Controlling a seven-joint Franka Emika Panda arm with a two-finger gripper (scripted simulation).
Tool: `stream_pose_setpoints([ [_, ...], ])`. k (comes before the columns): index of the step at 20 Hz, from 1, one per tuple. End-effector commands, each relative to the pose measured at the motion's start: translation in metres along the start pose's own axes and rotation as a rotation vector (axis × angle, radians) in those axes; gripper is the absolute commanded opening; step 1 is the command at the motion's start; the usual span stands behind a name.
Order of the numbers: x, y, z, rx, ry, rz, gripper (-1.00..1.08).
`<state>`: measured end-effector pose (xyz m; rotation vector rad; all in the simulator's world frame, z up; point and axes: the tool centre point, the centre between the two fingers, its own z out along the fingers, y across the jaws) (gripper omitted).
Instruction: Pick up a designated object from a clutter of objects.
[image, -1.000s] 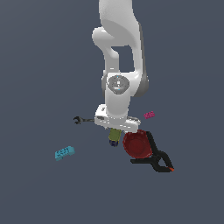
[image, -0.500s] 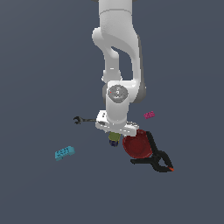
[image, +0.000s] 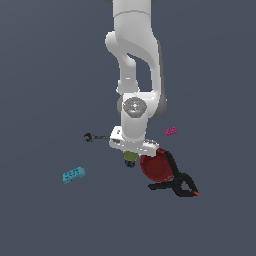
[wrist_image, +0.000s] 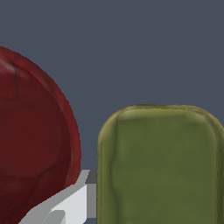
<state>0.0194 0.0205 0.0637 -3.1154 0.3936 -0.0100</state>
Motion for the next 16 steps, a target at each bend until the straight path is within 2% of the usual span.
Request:
stream_pose_setpoints([
  [1,-0.001,0.001,0.005,-0.002,-0.006,0.001,-1.00],
  [9,-0.001,0.003,-0.009,0.000,0.000,0.000,-1.00],
  [16,-0.005,0.012,-0.042,0.000,0.000,0.000,-1.00],
])
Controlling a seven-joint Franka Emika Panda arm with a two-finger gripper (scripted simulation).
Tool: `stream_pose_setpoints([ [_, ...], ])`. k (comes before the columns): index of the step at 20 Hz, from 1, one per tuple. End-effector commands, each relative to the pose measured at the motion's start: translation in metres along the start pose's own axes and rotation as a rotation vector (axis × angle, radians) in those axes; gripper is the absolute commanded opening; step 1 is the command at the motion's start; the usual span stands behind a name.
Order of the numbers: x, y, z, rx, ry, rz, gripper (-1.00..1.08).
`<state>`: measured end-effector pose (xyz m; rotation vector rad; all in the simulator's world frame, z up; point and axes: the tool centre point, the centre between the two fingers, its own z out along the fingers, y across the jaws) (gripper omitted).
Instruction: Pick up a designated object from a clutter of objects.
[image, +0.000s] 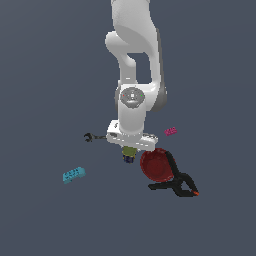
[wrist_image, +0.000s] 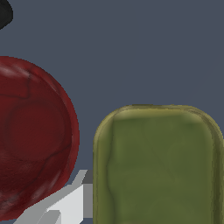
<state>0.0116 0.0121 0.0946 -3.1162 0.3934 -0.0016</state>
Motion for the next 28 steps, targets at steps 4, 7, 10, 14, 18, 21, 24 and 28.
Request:
stream_pose_setpoints([
  [4,-0.003,0.011,-0.041,0.001,0.004,0.000,-1.00],
  [7,-0.006,0.019,-0.069,0.002,0.003,0.001,-1.00],
  [10,-0.009,0.028,-0.101,0.002,0.003,0.001,-1.00],
  [14,-0.014,0.041,-0.146,0.002,0.002,0.001,-1.00],
  [18,-0.017,0.053,-0.188,0.002,0.001,0.001,-1.00],
  [21,-0.020,0.062,-0.220,0.001,0.001,0.001,-1.00],
  [24,-0.022,0.070,-0.249,0.001,0.000,0.002,-1.00],
  [28,-0.024,0.079,-0.282,0.001,0.000,0.002,-1.00],
])
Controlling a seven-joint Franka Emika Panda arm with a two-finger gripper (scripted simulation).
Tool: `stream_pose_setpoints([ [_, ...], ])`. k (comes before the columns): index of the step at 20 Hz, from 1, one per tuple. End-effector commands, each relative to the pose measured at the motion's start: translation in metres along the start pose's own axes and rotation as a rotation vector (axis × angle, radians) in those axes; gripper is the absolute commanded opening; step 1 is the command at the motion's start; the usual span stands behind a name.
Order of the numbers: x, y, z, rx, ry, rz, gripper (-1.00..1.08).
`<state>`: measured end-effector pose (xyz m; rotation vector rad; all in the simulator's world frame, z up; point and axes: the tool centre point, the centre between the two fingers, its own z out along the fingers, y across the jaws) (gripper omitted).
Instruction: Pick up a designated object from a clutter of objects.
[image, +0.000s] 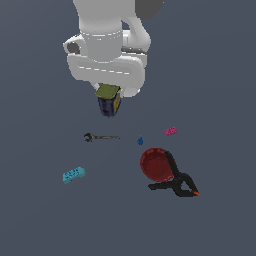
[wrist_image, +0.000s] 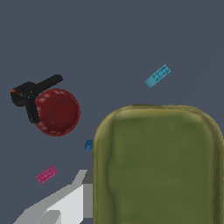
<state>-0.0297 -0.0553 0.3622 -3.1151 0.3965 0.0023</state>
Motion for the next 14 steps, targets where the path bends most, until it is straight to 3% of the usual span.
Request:
stream_pose_setpoints([
  [1,-0.001,0.005,-0.021,0.000,0.002,0.000,-1.00],
  [14,-0.001,0.016,-0.062,-0.001,0.002,0.000,-1.00],
])
